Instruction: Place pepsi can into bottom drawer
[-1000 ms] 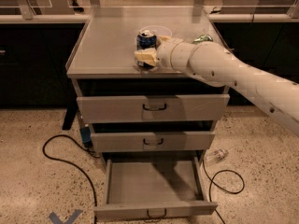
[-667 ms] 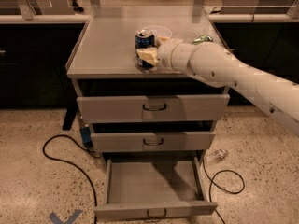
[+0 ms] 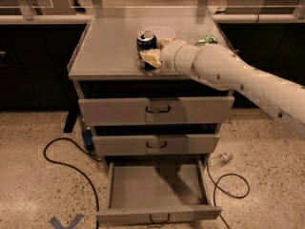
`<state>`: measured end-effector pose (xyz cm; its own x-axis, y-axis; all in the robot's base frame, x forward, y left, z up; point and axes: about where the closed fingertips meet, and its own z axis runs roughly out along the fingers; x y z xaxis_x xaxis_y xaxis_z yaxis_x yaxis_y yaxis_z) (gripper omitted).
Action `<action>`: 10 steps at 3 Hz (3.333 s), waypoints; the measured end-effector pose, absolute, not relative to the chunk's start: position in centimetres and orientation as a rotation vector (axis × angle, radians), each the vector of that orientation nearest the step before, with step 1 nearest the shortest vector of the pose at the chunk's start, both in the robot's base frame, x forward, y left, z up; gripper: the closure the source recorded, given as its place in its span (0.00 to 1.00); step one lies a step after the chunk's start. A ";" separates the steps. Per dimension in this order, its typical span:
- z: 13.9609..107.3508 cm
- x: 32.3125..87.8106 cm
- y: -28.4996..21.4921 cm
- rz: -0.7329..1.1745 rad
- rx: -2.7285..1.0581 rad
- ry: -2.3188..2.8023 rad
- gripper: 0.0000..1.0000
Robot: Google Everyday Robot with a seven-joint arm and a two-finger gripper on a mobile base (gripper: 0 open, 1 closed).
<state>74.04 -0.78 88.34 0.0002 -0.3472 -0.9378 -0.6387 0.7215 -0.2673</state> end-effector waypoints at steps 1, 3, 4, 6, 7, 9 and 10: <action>89.8 68.6 -1.2 0.276 -0.834 1.624 1.00; 88.4 56.6 -4.2 0.234 -0.850 1.811 1.00; 88.4 56.6 -4.1 0.234 -0.852 1.809 1.00; 80.7 51.7 -6.3 0.198 -0.823 1.979 1.00; 77.4 49.7 -6.6 0.208 -0.838 2.039 1.00; 75.7 51.2 -6.4 0.219 -0.824 1.989 1.00; 71.1 53.6 -7.1 0.256 -0.769 1.958 1.00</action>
Offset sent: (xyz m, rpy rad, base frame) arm -0.3274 -0.0504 0.0051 -0.1776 0.3638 -0.0913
